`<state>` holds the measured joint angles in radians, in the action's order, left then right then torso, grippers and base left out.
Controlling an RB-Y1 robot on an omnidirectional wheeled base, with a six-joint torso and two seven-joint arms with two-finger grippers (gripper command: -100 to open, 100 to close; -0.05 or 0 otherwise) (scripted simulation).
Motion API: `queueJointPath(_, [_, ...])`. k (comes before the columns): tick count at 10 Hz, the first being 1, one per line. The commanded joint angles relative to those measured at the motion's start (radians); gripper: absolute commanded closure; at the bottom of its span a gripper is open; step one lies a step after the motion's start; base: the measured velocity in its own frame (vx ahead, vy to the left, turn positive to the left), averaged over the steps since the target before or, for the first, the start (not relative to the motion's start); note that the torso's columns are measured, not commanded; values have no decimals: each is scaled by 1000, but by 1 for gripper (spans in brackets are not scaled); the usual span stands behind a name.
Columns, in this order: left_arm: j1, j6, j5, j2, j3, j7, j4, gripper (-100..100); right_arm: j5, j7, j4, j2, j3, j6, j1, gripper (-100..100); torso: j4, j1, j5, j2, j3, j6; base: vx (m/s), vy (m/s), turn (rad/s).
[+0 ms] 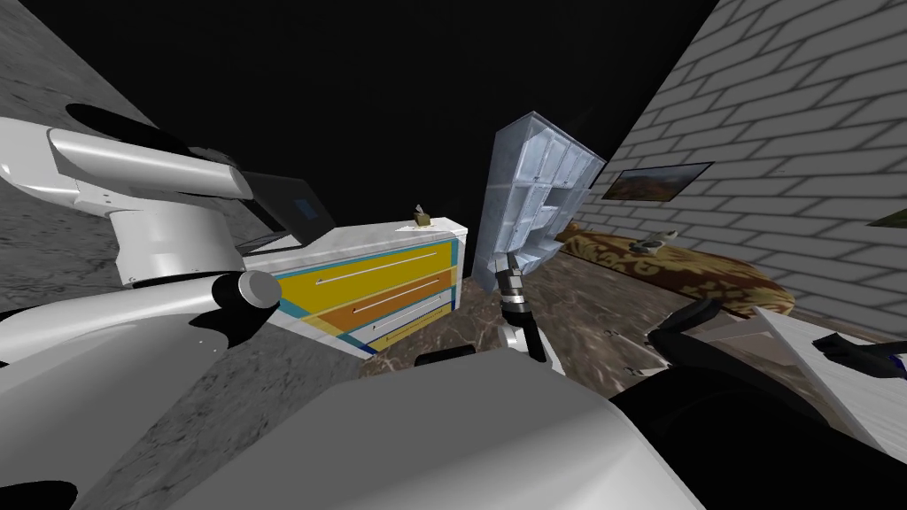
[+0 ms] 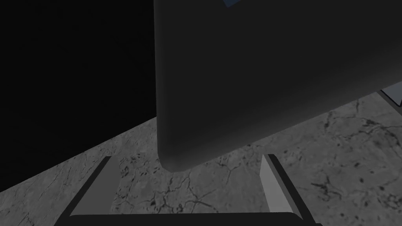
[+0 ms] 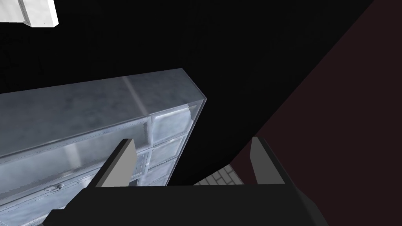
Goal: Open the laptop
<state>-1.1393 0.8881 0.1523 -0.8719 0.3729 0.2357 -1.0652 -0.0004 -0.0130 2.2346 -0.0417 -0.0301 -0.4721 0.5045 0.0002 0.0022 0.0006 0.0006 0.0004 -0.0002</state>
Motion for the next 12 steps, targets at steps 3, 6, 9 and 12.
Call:
queueJointPath(3, [-15, 24, -14, -2, 30, -21, 8, 100, 0, 0, 0, 0, 0, 0, 0, 0, 0, 0, 0, 1, 0, 0, 4, 11, 9])
queueJointPath(6, [-45, 79, -45, -6, 92, -67, 24, 100, 0, 0, 0, 0, 0, 0, 0, 0, -1, 7, 5, 1, 0, -4, 8, 77, 33])
queueJointPath(9, [-76, 133, -76, -10, 155, -114, 40, 100, 0, 0, 0, 0, 0, 0, 0, 0, -3, 8, 7, 0, -1, -4, 3, 71, 43])
queueJointPath(12, [-73, 141, -96, -1, 196, -154, 52, 100, 0, 0, 0, 0, 0, 0, 0, 0, -4, 2, 4, -3, -4, -1, 5, 47, 54])
